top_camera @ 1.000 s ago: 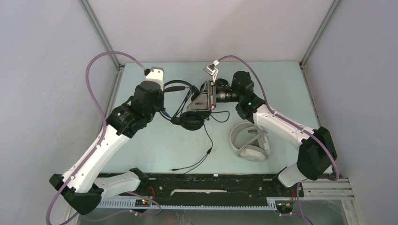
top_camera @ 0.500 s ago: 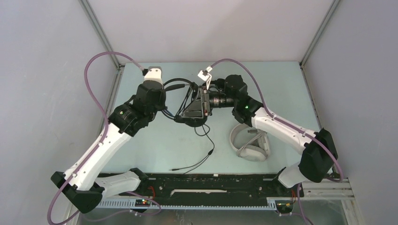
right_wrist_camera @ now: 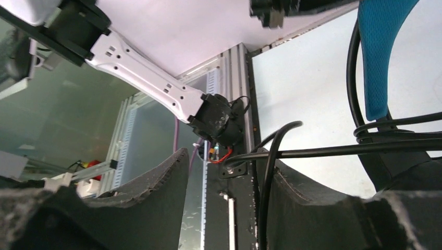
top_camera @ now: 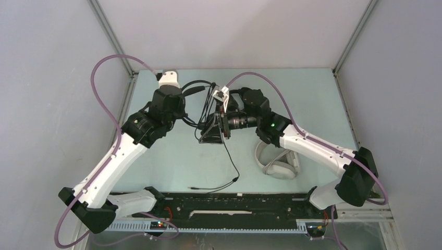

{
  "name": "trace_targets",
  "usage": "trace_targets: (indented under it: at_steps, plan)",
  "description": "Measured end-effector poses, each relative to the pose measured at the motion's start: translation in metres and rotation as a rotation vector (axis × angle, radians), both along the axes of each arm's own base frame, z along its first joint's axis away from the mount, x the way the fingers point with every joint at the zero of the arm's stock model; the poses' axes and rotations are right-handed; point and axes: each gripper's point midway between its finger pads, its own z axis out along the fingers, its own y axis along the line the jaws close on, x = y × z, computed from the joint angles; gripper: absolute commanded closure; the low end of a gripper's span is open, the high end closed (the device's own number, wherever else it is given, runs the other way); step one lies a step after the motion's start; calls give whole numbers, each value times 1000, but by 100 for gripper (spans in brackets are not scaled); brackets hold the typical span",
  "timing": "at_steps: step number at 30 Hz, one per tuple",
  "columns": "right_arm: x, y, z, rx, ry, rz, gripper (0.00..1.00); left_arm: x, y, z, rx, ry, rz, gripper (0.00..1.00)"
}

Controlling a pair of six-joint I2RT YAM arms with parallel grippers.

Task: Wrap the headphones
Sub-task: Wrap the headphones cable around the headphones.

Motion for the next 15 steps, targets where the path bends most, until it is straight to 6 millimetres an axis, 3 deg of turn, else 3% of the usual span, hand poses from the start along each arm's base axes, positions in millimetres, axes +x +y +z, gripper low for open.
trace_targets:
  at_steps: [4, 11, 15]
  plan:
    - [3, 2, -12, -39, -43, -32, 54, 2, -1, 11, -36, -22, 9, 100]
    - [3, 3, -27, -112, -110, -91, 86, 14, 10, 15, -142, -29, 67, 100]
    - [-2, 6, -33, -140, -123, -106, 89, 24, 15, 23, -229, -56, 106, 100]
